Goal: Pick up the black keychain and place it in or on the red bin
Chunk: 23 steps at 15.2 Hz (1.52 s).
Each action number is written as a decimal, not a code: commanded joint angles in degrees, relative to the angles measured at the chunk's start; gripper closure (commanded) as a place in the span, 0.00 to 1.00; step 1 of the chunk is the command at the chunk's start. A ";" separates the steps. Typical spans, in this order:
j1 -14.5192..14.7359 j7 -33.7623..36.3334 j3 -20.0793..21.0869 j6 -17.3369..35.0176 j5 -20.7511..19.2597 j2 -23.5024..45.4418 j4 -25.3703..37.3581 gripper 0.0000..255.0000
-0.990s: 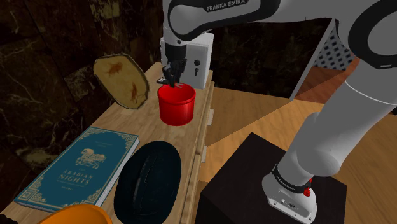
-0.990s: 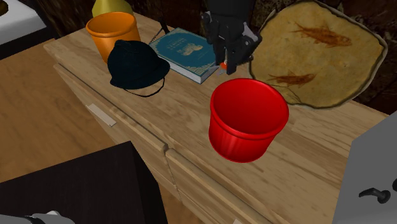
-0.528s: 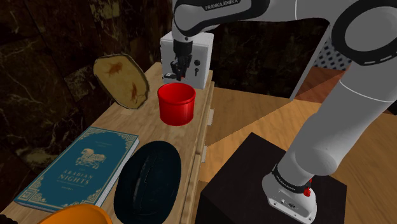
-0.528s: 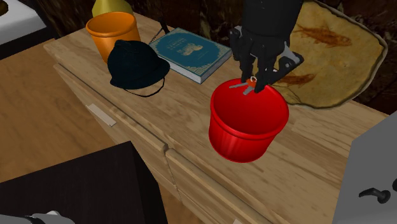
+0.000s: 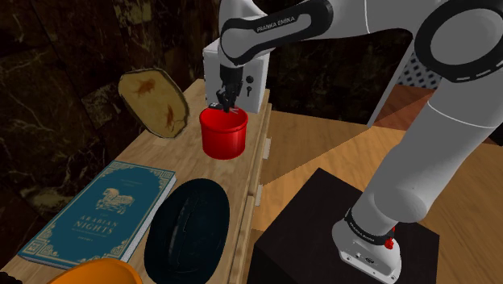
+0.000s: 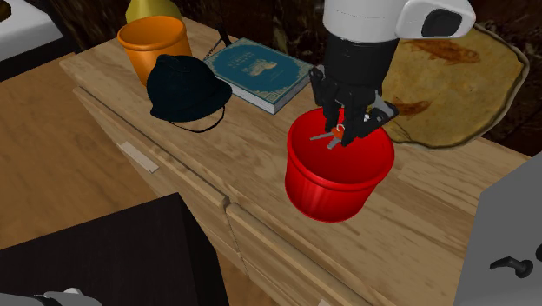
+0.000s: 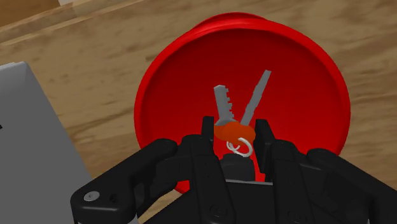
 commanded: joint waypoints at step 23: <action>0.00 -0.10 0.00 -3.17 0.12 -1.25 1.95 0.00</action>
